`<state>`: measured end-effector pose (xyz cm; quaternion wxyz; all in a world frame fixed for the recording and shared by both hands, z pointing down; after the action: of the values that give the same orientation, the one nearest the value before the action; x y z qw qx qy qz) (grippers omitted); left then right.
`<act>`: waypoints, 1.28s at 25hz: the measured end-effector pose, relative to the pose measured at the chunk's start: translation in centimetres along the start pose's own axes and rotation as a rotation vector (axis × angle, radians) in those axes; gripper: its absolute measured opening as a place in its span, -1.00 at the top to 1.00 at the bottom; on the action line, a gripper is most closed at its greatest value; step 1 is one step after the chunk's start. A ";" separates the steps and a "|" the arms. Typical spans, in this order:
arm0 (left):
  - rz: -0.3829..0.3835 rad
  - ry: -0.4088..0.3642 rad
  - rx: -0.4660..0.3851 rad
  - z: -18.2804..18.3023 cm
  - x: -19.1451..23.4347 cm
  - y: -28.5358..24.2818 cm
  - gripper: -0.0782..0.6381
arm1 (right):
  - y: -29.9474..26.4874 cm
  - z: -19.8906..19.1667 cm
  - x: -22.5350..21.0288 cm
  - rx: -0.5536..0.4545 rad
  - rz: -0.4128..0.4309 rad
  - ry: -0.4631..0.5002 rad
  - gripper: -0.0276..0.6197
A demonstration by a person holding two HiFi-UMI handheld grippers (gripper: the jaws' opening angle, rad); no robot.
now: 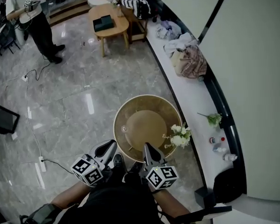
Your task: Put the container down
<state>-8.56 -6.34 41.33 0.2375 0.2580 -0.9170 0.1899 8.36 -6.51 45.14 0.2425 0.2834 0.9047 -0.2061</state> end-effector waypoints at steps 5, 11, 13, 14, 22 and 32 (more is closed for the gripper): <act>-0.051 0.008 -0.021 1.8 -1.3 0.6 0.74 | 0.0 1.5 1.3 -0.024 0.003 0.022 0.90; -0.084 0.054 -0.025 2.7 -1.4 1.2 0.77 | 0.1 3.4 2.8 -0.055 -0.011 0.034 0.90; -0.083 0.061 -0.041 3.3 -1.5 1.2 0.77 | 0.3 4.4 3.5 -0.078 -0.008 0.052 0.90; -0.078 0.061 -0.048 3.5 -1.5 1.2 0.77 | 0.3 4.8 3.8 -0.089 -0.006 0.061 0.90; -0.064 0.023 -0.088 5.3 -1.4 1.2 0.77 | 0.1 6.3 5.4 -0.137 0.002 0.092 0.90; -0.001 0.060 -0.101 6.3 0.1 1.2 0.77 | -0.2 8.3 8.0 -0.209 0.060 0.182 0.89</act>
<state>-11.45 -8.39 35.93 0.2776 0.2402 -0.9178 0.1511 5.17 -7.62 34.10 0.1935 0.3014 0.9305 -0.0768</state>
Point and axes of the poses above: the fingertips, and each gripper's own axes: y backward along the fingers, x to its left, z out of its top, the point moved 3 cm from there along y, backward along the fingers, and after that the axes turned 7 degrees about z, right-handed, at the moved point
